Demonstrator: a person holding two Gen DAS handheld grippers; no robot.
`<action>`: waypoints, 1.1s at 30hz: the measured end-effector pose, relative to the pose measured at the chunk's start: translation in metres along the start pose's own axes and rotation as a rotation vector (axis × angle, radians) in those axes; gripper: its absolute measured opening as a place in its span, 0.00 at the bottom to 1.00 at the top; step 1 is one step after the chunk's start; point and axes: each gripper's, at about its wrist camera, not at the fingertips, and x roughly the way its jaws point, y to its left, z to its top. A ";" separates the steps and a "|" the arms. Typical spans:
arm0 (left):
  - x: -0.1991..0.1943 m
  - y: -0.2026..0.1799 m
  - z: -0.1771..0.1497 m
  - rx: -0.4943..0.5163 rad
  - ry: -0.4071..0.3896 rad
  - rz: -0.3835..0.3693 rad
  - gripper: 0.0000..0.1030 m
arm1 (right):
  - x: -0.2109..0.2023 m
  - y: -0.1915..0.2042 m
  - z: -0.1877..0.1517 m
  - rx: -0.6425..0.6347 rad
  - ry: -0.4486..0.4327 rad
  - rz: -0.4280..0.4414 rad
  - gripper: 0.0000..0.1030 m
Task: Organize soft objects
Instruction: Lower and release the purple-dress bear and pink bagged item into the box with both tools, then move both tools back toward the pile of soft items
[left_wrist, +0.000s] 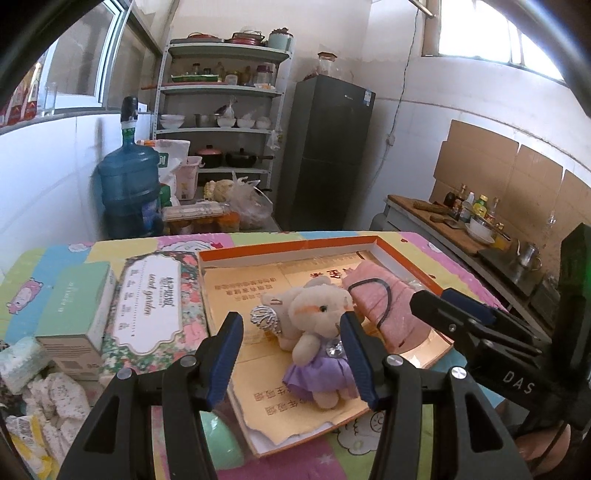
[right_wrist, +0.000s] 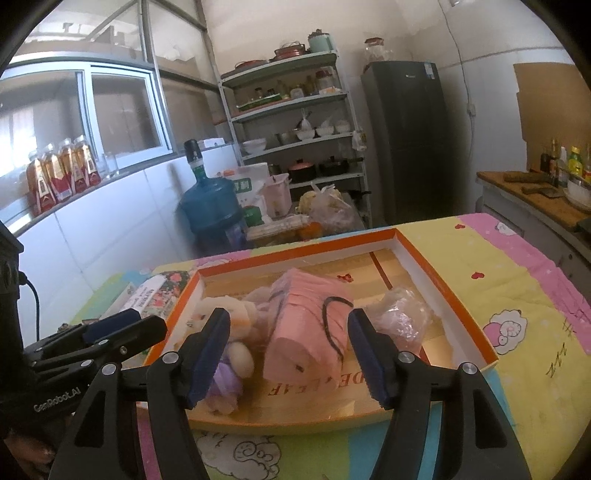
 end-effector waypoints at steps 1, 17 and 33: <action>-0.003 0.000 0.000 0.005 -0.003 0.005 0.53 | -0.003 0.002 0.000 -0.002 -0.003 -0.001 0.66; -0.050 0.012 -0.003 0.040 -0.069 0.076 0.53 | -0.032 0.038 -0.003 -0.015 -0.036 0.015 0.66; -0.091 0.032 -0.013 0.037 -0.117 0.126 0.53 | -0.056 0.078 -0.006 -0.057 -0.057 0.031 0.66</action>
